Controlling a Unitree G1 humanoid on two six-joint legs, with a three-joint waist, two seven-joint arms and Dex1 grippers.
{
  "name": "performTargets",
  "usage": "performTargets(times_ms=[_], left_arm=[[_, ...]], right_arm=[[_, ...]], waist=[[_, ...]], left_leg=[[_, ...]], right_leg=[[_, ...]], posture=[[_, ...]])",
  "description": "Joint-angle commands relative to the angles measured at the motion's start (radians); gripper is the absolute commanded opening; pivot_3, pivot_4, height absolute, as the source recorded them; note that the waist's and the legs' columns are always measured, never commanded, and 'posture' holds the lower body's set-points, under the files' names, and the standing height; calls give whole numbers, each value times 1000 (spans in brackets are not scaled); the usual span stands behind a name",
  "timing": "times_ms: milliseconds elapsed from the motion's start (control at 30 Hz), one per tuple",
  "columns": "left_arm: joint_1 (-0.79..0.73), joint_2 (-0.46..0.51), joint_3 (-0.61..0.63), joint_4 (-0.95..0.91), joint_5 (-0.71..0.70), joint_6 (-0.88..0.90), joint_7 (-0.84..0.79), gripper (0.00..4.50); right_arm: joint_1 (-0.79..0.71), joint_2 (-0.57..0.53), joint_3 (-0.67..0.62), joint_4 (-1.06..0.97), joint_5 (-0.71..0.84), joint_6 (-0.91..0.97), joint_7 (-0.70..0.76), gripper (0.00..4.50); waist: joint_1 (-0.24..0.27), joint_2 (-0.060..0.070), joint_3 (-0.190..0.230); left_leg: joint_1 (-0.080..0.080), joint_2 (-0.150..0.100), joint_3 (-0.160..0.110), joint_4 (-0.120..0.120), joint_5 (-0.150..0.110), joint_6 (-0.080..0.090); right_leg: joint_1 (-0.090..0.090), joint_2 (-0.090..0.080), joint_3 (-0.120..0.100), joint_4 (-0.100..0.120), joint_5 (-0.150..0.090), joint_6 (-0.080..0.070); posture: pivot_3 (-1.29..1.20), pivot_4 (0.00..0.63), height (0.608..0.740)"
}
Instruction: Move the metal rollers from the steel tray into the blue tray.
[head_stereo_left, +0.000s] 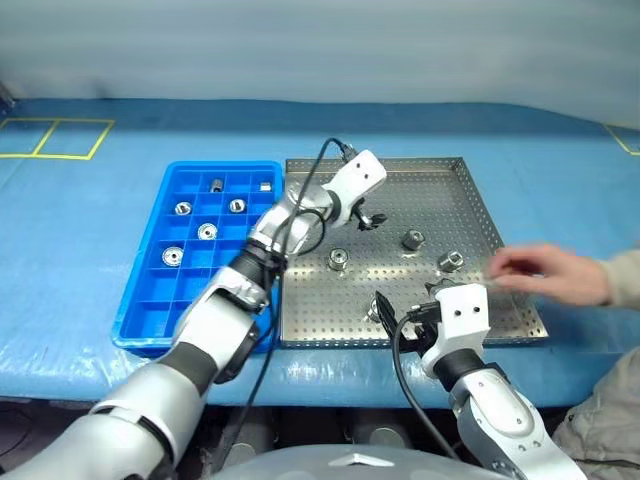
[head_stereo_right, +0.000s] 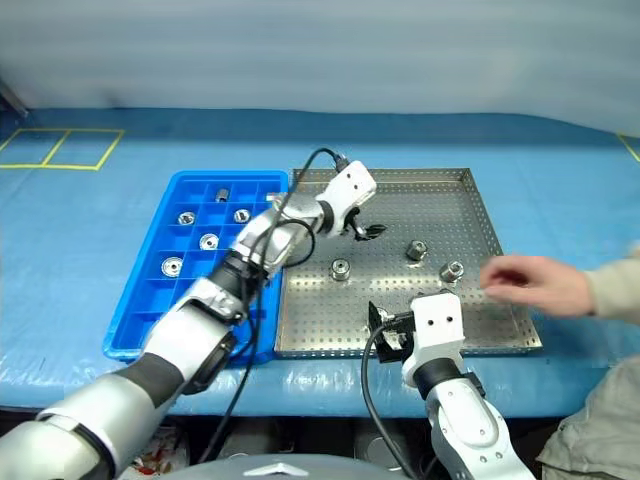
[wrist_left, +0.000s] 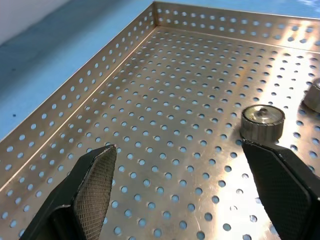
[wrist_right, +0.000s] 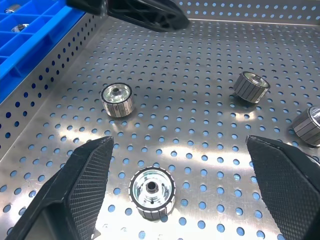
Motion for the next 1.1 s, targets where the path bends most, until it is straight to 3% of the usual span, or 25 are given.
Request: performTargets(times_ms=[33, 333, 867, 967, 1100], left_arm=[[10, 55, -36, -134, -10, 79, -110, 4364], [64, 72, -80, -155, -36, 190, -221, 4364], [135, 61, -160, -98, 28, 146, -158, 4364], [130, 50, -143, -86, 21, 145, -141, 3794], [128, 51, -142, -86, 18, 146, -142, 2490]], right_arm=[[-2, 10, 5, -12, -1, -30, 0, 4500], [-24, 7, 15, 10, 0, -30, 11, 4500], [-19, 18, 18, 21, -2, -42, 8, 4500], [-16, 18, 13, 18, -3, -40, 8, 4500], [-18, 18, 8, 18, -2, -39, 9, 4500]], waist=[[2, 0, 0], [11, 0, 0], [17, 0, 0], [16, 0, 0], [16, 0, 0]], left_leg=[[0, 0, 0, 0, 0, 0], [0, -1, 0, 0, 0, 0], [0, 0, 0, 0, 0, 1], [0, 0, 0, 0, 0, 1], [-1, 0, 0, 0, 0, 1]], right_leg=[[0, 0, 0, 0, 0, 0], [0, -1, 0, 0, 0, 0], [0, -1, 3, 0, 0, 0], [0, -1, 3, 0, 0, 1], [0, -1, 3, 0, 0, 1]], posture=[[-235, 150, 740], [-194, 150, 740], [-209, 150, 740], [-209, 150, 740], [-209, 150, 740]])
